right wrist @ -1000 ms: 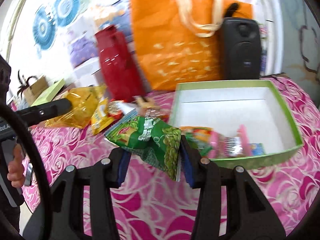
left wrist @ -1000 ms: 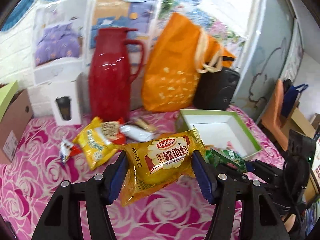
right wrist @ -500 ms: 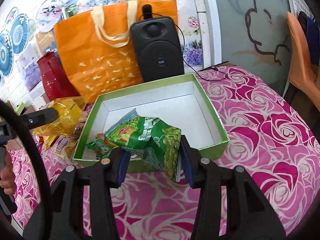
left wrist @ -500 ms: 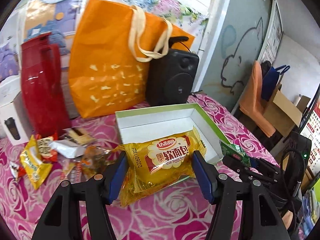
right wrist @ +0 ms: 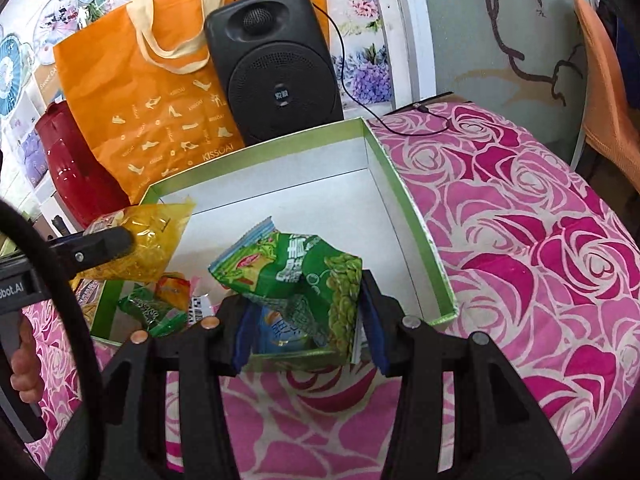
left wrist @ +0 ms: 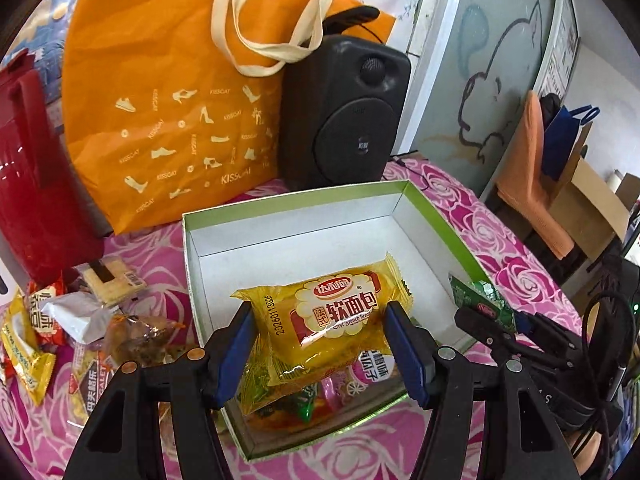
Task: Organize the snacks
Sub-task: 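Carry both bags into the green box and open both tools, then move both open tools back toward the snack pile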
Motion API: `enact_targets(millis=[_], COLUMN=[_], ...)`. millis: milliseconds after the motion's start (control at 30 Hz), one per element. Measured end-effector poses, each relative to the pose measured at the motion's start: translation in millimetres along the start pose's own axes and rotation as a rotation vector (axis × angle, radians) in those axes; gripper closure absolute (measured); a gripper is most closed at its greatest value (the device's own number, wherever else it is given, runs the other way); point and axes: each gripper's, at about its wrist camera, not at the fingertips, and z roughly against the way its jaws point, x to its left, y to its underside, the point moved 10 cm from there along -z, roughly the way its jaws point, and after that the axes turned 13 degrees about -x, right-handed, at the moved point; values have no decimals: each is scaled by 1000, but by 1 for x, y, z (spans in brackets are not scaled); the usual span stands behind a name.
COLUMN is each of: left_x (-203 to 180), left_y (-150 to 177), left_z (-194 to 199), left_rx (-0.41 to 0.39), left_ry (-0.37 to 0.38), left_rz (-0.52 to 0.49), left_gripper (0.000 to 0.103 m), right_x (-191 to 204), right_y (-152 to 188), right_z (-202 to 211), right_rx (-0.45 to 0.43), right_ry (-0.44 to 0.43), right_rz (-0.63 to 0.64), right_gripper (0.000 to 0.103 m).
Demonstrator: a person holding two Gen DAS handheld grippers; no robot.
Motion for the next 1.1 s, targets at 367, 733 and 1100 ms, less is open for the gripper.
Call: enact_targets(millis=[367,733,1100], left_x=[25,34,43], left_y=[-12,-13,-10], left_z=[-2,30,85], left_rx=[-80,-108,-168], left_ry=[-118,-145,-182], left_rz=[21,29,28], left_gripper=[4,4,4], right_x=[13,42,89], right_y=[2,-5,-1], right_z=[4,31,59], right_rx=[-14,-50,-89], right_ry=[-1,-39,-94], right_rz=[98,118,160], right_gripper=[0,0,0])
